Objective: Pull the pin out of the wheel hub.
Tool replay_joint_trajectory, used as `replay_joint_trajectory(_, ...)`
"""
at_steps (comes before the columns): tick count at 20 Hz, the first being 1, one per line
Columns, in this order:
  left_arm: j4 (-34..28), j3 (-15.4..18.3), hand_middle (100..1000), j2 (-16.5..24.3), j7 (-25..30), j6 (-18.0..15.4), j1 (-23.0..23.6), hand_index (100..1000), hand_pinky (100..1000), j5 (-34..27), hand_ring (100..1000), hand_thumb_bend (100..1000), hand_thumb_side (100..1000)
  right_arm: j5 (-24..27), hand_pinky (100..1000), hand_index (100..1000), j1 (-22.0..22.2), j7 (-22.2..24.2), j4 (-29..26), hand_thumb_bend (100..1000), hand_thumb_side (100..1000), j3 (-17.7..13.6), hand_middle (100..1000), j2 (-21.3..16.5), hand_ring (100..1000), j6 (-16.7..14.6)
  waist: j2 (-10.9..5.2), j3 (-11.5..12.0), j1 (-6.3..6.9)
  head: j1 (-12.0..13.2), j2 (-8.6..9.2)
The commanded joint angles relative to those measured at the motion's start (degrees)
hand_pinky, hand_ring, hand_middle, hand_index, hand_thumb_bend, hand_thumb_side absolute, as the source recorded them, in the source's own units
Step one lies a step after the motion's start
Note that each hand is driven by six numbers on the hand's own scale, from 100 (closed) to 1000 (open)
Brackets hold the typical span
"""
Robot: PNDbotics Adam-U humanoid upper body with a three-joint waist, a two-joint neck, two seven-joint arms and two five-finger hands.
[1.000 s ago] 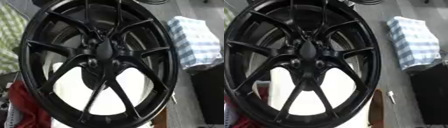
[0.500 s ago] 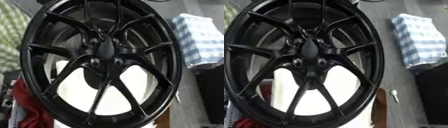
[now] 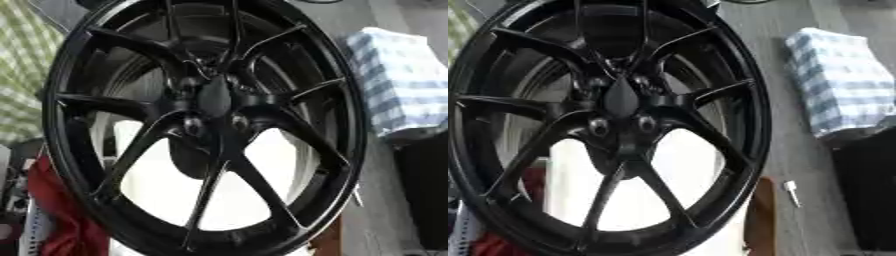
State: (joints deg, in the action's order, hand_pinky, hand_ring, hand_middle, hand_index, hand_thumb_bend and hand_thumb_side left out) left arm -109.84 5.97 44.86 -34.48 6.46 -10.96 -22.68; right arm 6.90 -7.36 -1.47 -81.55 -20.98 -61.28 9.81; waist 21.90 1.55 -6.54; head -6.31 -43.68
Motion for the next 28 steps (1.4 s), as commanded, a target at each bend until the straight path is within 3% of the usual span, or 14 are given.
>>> replay_joint_trajectory(1, -0.91, 0.39, 585, 0.97, 0.16, 0.0, -0.4, 733, 851, -0.17, 624, 195, 798, 1.22, 829, 797, -1.01, -1.07, -2.57, 100, 452, -0.42, 720, -2.22, 766, -0.91, -1.35, 0.08, 0.27, -0.31, 0.6)
replay_joint_trajectory(4, -1.02, 0.24, 586, 0.95, 0.33, 0.05, -0.46, 734, 852, -0.17, 625, 195, 798, 1.0, 836, 830, -1.82, -1.35, -4.91, 100, 401, 0.32, 772, -2.38, 791, 0.53, -1.4, 0.31, 0.41, -0.5, 0.58)
replay_joint_trajectory(6, -1.04, 0.2, 586, 0.9, 0.37, 0.09, -0.5, 734, 852, -0.2, 625, 195, 798, 0.52, 874, 872, -2.15, -1.08, -5.56, 100, 100, 0.82, 878, -2.49, 878, 1.93, -1.38, 0.35, 0.5, -0.67, 0.63)
replay_joint_trajectory(7, -1.05, 0.17, 586, 0.88, 0.39, 0.11, -0.52, 734, 852, -0.21, 625, 196, 797, 0.02, 897, 879, -2.32, -1.06, -5.38, 100, 100, 0.93, 909, -2.58, 913, 2.8, -1.38, 0.37, 0.54, -0.74, 0.61)
replay_joint_trajectory(11, -1.08, 0.15, 586, 0.82, 0.42, 0.13, -0.48, 733, 853, -0.2, 625, 196, 798, 0.38, 875, 860, -3.23, -3.75, -5.27, 100, 100, 0.8, 862, -2.26, 876, 5.84, -1.34, 0.47, 0.64, -0.86, 0.65)
replay_joint_trajectory(12, -1.08, 0.15, 586, 0.81, 0.41, 0.13, -0.46, 734, 853, -0.21, 625, 196, 798, 0.93, 881, 888, -3.26, -4.43, -5.64, 100, 186, 0.88, 890, -2.2, 887, 6.11, -1.32, 0.49, 0.66, -0.87, 0.69)
replay_joint_trajectory(13, -1.09, 0.14, 586, 0.8, 0.43, 0.13, -0.45, 734, 853, -0.22, 625, 197, 798, 1.36, 887, 905, -3.29, -5.07, -6.0, 108, 337, 0.94, 911, -2.2, 899, 6.12, -1.31, 0.5, 0.68, -0.9, 0.68)
replay_joint_trajectory(15, -1.11, 0.13, 586, 0.8, 0.48, 0.12, -0.44, 733, 853, -0.21, 625, 196, 798, 2.03, 874, 891, -3.41, -6.24, -6.41, 118, 464, 0.97, 889, -2.15, 877, 5.76, -1.29, 0.5, 0.72, -1.0, 0.61)
replay_joint_trajectory(17, -1.11, 0.14, 586, 0.78, 0.46, 0.13, -0.43, 733, 853, -0.21, 625, 195, 795, 3.0, 835, 835, -3.59, -7.8, -6.68, 100, 501, 0.89, 768, -2.03, 794, 5.35, -1.27, 0.49, 0.75, -1.04, 0.61)
replay_joint_trajectory(19, -1.13, 0.13, 586, 0.75, 0.45, 0.14, -0.44, 733, 854, -0.21, 625, 194, 798, 4.32, 805, 776, -3.82, -9.6, -7.0, 100, 472, 0.76, 671, -1.98, 707, 5.71, -1.24, 0.47, 0.78, -1.08, 0.62)
replay_joint_trajectory(21, -1.17, 0.06, 586, 0.75, 0.51, 0.16, -0.48, 733, 854, -0.21, 625, 193, 798, 5.83, 794, 728, -4.04, -11.42, -8.15, 100, 478, 1.09, 625, -1.9, 671, 5.53, -1.2, 0.52, 0.82, -1.15, 0.56)
replay_joint_trajectory(28, -1.35, -0.04, 586, 0.73, 0.61, 0.21, -0.64, 732, 855, -0.19, 625, 191, 798, 12.66, 769, 675, -4.34, -11.64, -15.03, 100, 701, 3.34, 567, -0.97, 617, 1.35, -1.03, 0.81, 1.01, -1.37, 0.82)
